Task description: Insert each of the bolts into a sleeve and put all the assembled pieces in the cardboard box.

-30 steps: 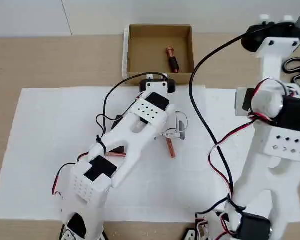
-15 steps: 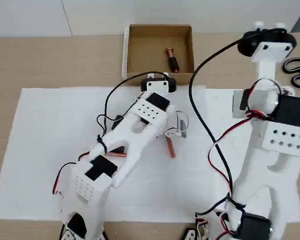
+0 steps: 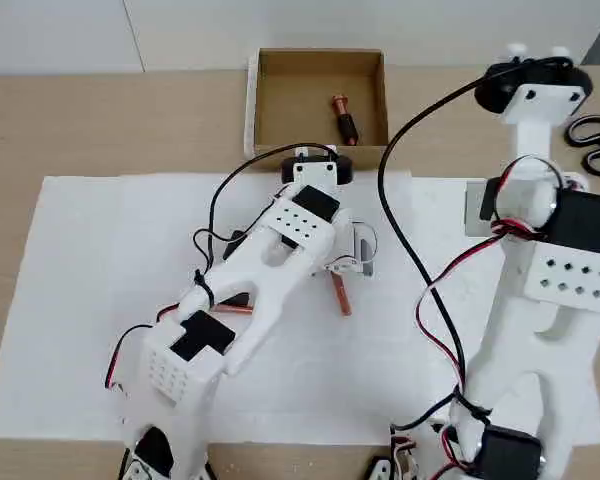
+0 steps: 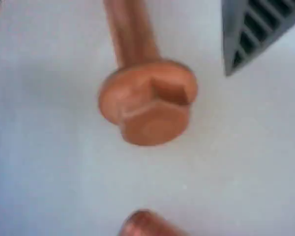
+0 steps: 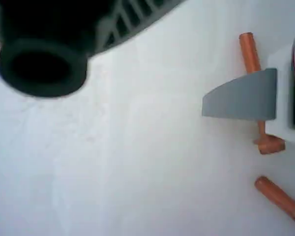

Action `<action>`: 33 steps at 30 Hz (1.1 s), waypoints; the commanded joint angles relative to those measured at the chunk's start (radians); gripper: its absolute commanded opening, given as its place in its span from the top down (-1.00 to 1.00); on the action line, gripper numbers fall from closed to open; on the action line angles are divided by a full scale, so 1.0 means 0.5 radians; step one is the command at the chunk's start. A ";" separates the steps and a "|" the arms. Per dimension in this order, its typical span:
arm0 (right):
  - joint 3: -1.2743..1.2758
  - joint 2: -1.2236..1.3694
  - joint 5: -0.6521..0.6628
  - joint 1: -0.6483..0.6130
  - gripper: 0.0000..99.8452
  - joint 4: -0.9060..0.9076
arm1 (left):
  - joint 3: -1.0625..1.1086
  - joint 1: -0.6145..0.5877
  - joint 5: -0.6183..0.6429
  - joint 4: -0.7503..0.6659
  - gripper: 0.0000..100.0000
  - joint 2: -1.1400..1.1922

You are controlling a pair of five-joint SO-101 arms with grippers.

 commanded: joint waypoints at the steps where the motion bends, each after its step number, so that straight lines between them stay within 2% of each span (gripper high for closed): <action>1: -0.009 -0.078 0.015 0.014 0.99 -0.038 | -0.069 -0.003 0.003 -0.031 0.50 -0.018; 5: -0.009 -0.078 0.015 0.014 0.99 -0.038 | -0.069 -0.003 0.000 -0.034 0.63 -0.018; 25: -0.009 -0.078 0.012 0.017 0.99 -0.038 | -0.063 -0.003 0.000 -0.021 0.64 -0.015; 33: -0.009 -0.078 0.012 0.017 0.99 -0.038 | -0.063 -0.003 0.000 -0.021 0.88 -0.015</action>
